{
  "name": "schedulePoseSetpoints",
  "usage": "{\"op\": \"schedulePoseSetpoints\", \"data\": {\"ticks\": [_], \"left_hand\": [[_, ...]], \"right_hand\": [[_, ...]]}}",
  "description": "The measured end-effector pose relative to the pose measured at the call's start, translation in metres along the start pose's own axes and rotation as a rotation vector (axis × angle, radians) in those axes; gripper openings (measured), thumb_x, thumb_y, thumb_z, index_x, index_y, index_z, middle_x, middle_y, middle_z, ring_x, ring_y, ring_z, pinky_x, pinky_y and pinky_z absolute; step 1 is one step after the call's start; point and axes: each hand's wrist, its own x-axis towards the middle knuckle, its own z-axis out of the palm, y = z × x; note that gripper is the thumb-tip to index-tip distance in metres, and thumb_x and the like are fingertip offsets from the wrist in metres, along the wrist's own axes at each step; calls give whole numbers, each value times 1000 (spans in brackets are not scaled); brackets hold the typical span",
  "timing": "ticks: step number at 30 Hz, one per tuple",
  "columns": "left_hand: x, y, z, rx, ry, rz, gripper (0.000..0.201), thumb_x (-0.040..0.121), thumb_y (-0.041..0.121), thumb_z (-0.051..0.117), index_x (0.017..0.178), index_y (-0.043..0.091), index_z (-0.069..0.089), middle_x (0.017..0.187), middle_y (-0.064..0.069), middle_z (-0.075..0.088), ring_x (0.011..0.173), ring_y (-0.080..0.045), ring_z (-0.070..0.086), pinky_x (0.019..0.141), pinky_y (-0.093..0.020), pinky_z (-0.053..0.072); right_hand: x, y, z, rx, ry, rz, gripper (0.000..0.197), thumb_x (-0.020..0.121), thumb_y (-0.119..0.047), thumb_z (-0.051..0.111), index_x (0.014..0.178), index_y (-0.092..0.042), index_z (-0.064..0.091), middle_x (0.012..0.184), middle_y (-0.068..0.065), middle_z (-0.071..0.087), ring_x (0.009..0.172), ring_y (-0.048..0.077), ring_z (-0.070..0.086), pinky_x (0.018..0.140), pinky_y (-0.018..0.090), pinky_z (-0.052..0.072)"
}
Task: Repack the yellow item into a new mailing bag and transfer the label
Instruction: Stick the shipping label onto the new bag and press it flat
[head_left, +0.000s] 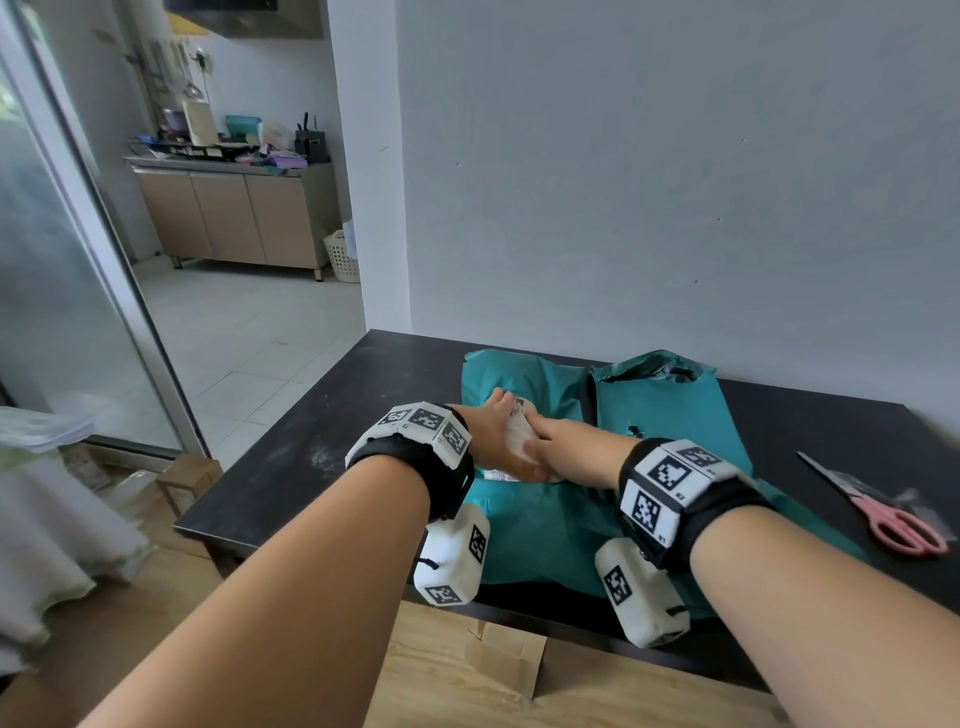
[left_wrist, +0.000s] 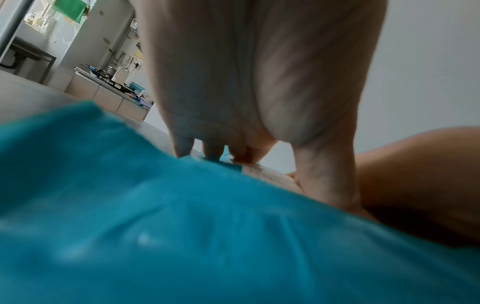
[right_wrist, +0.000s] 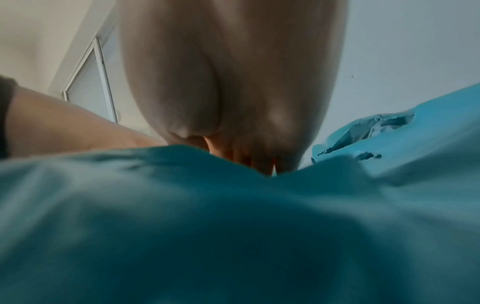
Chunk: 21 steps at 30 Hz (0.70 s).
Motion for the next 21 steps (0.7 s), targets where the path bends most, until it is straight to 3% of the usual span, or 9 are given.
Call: {"op": "schedulePoseSetpoints", "data": {"ticks": [3, 8, 10, 13, 16, 18, 21], "left_hand": [[-2, 0, 1, -32, 4, 2, 120, 73, 70, 61, 151, 19, -14, 161, 8, -10, 143, -22, 29, 116, -39, 27], [-8, 4, 2, -67, 24, 10, 116, 77, 67, 60, 152, 17, -13, 161, 9, -7, 141, -18, 32, 114, -37, 29], [-9, 6, 1, -70, 34, 14, 113, 78, 65, 60, 153, 16, -9, 160, 10, -1, 137, -18, 37, 112, -37, 31], [-12, 7, 1, -71, 49, 46, 109, 78, 64, 61, 153, 18, -3, 157, 6, 10, 136, -19, 38, 112, -37, 32], [-12, 5, 4, -126, 67, 107, 95, 81, 54, 65, 150, 20, 10, 150, -1, 18, 140, -20, 31, 115, -33, 25], [-9, 0, 6, -153, 42, 115, 91, 83, 51, 65, 150, 20, 11, 153, -2, 13, 141, -21, 27, 115, -32, 22], [-4, -5, 7, -159, 22, 87, 102, 76, 59, 66, 150, 22, 6, 157, 7, 4, 133, -17, 40, 112, -37, 33]], "right_hand": [[-11, 5, 2, -6, -14, -29, 57, 101, -25, 36, 154, -19, 17, 144, 10, 47, 116, 22, 53, 90, 27, 40], [-27, 14, -17, -46, -56, 2, 39, 102, -28, 36, 135, -18, 54, 132, 8, 58, 118, 23, 54, 102, 33, 40], [-25, 9, -22, -53, 0, -3, 42, 102, -26, 34, 141, -18, 46, 141, 10, 51, 128, 26, 49, 108, 36, 37], [-15, -9, -16, -40, 56, -27, 55, 102, -23, 33, 154, -21, 14, 155, 9, 32, 136, 25, 40, 107, 34, 35], [0, -18, -4, -30, 33, -47, 60, 101, -16, 35, 154, -19, 8, 156, 10, 27, 132, 24, 43, 96, 28, 37], [4, -16, -1, -30, 24, -58, 63, 100, -14, 37, 154, -18, 6, 160, 6, 16, 140, 23, 33, 106, 28, 32], [3, -8, 1, -19, 8, -72, 66, 100, -14, 38, 155, -20, 3, 162, 2, 9, 147, 19, 19, 115, 26, 20]]}}
